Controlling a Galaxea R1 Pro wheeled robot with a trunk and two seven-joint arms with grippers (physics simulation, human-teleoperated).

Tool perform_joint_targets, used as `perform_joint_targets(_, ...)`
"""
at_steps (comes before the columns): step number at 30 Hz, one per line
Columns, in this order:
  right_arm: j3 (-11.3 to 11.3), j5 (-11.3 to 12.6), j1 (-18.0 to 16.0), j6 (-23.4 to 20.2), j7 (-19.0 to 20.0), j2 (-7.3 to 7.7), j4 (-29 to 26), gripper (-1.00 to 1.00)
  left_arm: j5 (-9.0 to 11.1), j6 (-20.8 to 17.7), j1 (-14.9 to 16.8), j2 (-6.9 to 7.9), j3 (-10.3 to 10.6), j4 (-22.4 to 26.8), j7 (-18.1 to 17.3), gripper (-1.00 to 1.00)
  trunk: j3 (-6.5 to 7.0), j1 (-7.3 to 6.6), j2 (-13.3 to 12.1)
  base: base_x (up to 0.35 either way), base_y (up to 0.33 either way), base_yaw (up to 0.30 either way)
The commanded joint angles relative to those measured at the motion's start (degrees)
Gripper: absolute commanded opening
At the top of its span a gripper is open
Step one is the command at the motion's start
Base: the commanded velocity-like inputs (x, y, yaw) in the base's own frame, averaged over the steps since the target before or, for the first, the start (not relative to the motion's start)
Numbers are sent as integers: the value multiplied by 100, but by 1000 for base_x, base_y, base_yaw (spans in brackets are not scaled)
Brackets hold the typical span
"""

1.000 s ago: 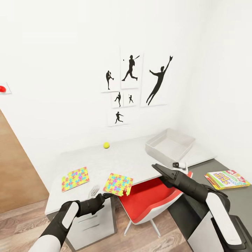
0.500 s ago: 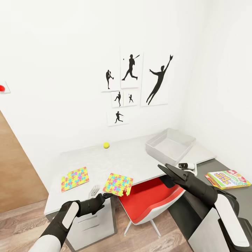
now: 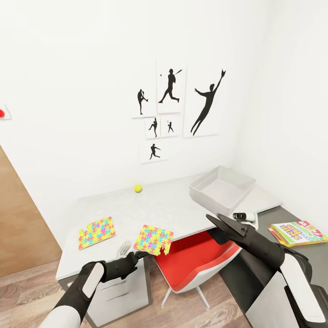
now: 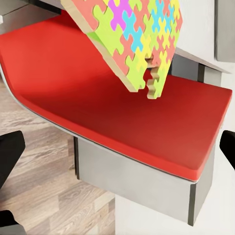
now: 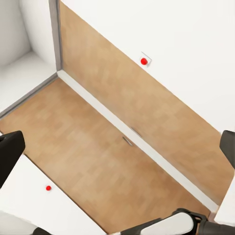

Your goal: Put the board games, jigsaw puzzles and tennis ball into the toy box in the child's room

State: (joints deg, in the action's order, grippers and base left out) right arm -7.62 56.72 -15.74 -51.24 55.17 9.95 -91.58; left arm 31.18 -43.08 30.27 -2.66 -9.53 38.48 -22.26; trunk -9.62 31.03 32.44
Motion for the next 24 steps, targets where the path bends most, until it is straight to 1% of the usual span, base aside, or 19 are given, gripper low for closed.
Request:
perform_joint_targets(1,-3,9,7,-13,65,0,0,100,-6,-34,5,-10,-27,2,-16,100,-11,3,11,0,0,0)
perform_joint_targets(14,-3,-1,27,-1,133,-2,0,100,-7,0,5,-31,1,2,-33,100,-11,3,11,0,0,0)
perform_joint_targets(24,-9,5,29,-9,140,5,0,100,-7,3,5,-16,13,2,-33,100,-190,222,412,0,0,0)
